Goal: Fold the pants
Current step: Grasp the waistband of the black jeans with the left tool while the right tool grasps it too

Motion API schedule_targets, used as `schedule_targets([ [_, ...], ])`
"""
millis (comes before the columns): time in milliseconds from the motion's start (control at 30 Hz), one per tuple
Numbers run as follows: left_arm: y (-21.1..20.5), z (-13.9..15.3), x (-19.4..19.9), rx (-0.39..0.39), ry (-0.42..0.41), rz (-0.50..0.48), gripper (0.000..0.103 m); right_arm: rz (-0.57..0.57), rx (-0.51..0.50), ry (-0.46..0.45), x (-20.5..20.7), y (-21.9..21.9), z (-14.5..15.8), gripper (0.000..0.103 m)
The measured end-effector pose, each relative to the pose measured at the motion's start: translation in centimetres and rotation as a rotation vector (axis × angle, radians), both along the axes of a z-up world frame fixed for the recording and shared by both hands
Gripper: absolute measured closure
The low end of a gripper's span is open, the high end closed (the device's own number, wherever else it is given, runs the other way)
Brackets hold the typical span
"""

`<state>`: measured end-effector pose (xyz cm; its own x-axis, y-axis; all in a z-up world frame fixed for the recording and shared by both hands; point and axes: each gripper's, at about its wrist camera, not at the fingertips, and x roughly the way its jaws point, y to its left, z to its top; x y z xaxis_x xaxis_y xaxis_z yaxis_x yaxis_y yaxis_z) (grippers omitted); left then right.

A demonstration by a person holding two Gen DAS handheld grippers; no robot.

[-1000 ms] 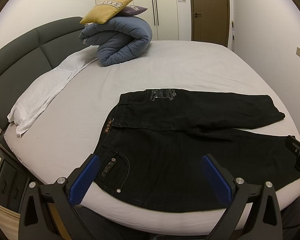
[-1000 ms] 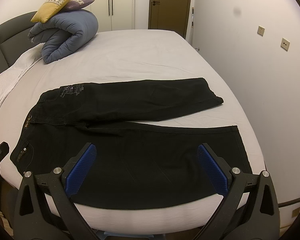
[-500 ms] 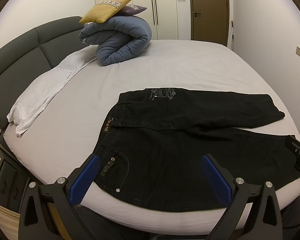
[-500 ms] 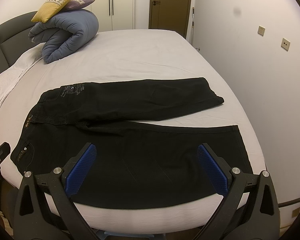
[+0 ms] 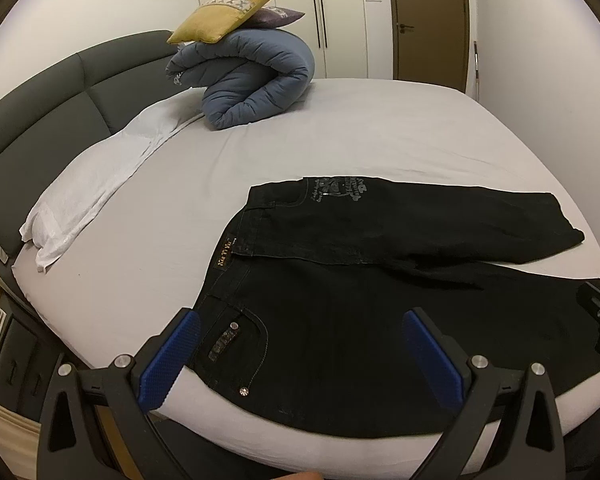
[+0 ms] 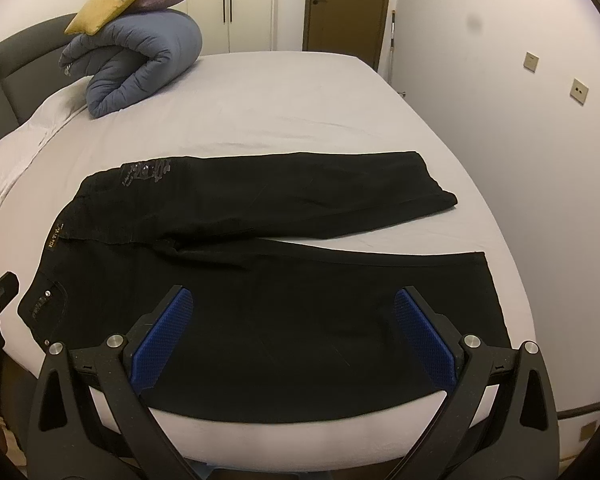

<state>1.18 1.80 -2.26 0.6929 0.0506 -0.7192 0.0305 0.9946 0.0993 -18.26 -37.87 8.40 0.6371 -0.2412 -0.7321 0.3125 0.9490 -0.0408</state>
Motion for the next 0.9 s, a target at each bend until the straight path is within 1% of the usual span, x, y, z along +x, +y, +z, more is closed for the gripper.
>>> schedule_targets([
  [167, 0.5, -0.5, 1.9, -0.014, 0.015, 0.000, 0.000, 0.018, -0.004, 0.027, 1.9, 0.1, -0.8, 0.000],
  [300, 1.2, -1.3, 5.0, -0.042, 0.037, -0.026, 0.000, 0.045, -0.006, 0.050, 4.5, -0.1, -1.6, 0.000],
  [367, 1.8, -1.6, 7.0, -0.068, 0.046, -0.043, 0.000, 0.087, 0.001, 0.056, 6.5, -0.3, -2.1, 0.000],
  [433, 2.5, -1.8, 10.0, -0.088, 0.060, -0.076, 0.000, 0.136, 0.012, 0.058, 8.5, -0.7, -2.3, 0.000],
  [500, 3.0, -1.8, 12.9, -0.104, 0.054, -0.110, 0.000, 0.212, 0.030, 0.053, 11.1, -1.2, -2.4, 0.000],
  [567, 3.7, -1.8, 16.2, -0.145, 0.029, -0.148, 0.000, 0.294, 0.062, 0.049, 14.3, -2.1, -2.4, 0.000],
  [600, 3.7, -1.9, 17.8, -0.141, 0.038, -0.158, 0.000, 0.328, 0.075, 0.045, 15.6, -2.5, -2.3, 0.000],
  [633, 3.6, -2.2, 19.5, -0.116, 0.063, -0.173, 0.000, 0.379, 0.090, 0.035, 17.7, -3.2, -2.1, 0.000],
  [667, 3.4, -2.8, 22.0, -0.062, 0.111, -0.202, 0.000, 0.409, 0.093, 0.027, 19.1, -3.5, -2.0, 0.000],
  [700, 3.2, -3.3, 23.8, -0.024, 0.138, -0.225, 0.000, 0.442, 0.087, 0.018, 20.8, -3.9, -1.8, 0.000],
  [767, 3.0, -4.2, 27.3, 0.043, 0.158, -0.261, 0.000, 0.503, 0.060, 0.008, 23.7, -4.3, -1.6, 0.000],
  [800, 2.6, -4.9, 29.4, 0.082, 0.164, -0.298, 0.000, 0.533, 0.051, 0.005, 24.9, -4.5, -1.7, 0.001],
  [833, 2.3, -5.5, 30.9, 0.117, 0.170, -0.332, 0.000, 0.585, 0.053, 0.002, 26.5, -4.7, -1.7, 0.004],
  [900, 1.8, -7.0, 33.9, 0.162, 0.203, -0.394, 0.001, 0.669, 0.074, 0.011, 28.6, -4.9, -2.1, 0.011],
])
